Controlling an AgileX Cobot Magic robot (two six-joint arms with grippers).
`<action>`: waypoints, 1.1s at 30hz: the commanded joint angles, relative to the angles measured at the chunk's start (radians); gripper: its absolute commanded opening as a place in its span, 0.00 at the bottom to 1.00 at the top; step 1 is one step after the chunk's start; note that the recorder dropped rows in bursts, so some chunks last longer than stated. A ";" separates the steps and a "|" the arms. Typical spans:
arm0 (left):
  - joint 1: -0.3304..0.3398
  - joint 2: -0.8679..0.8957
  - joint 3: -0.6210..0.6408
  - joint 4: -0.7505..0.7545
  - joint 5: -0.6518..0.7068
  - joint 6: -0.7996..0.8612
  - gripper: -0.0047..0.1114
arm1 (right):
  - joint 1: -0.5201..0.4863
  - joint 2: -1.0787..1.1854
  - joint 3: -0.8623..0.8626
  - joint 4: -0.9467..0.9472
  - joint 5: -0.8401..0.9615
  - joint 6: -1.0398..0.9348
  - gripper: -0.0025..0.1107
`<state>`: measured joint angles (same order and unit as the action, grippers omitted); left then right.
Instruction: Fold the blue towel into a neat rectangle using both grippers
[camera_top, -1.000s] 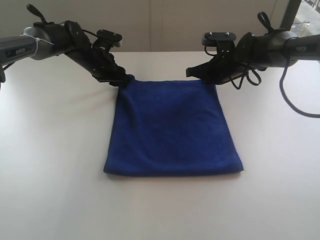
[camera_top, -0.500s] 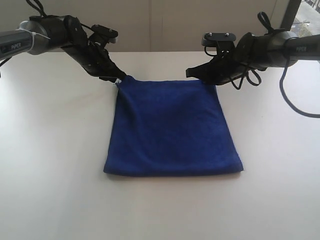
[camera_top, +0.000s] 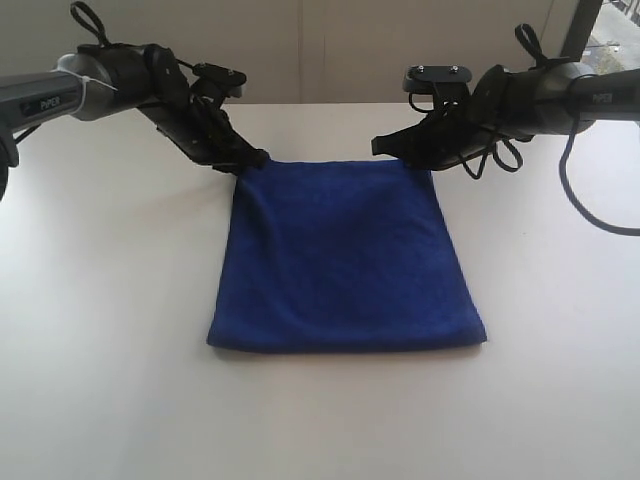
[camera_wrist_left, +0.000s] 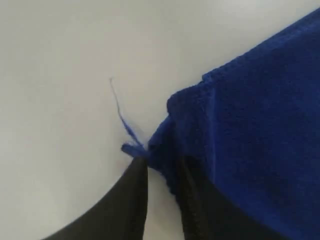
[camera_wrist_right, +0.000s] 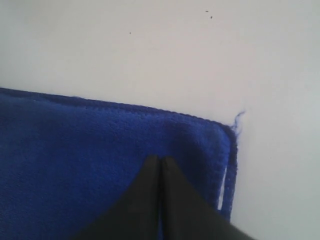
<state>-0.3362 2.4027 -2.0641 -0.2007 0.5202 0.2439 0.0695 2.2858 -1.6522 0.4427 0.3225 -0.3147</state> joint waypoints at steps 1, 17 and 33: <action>-0.025 -0.003 -0.002 -0.030 0.009 -0.010 0.29 | -0.001 -0.009 -0.002 -0.006 -0.005 0.002 0.02; -0.067 -0.003 -0.002 -0.091 0.017 0.024 0.29 | -0.001 -0.009 -0.002 -0.006 -0.005 0.002 0.02; -0.025 -0.028 -0.002 0.115 -0.031 -0.052 0.29 | -0.001 -0.009 -0.002 -0.006 0.003 0.002 0.02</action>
<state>-0.3812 2.3898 -2.0641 -0.1002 0.4903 0.2323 0.0695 2.2858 -1.6522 0.4427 0.3280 -0.3147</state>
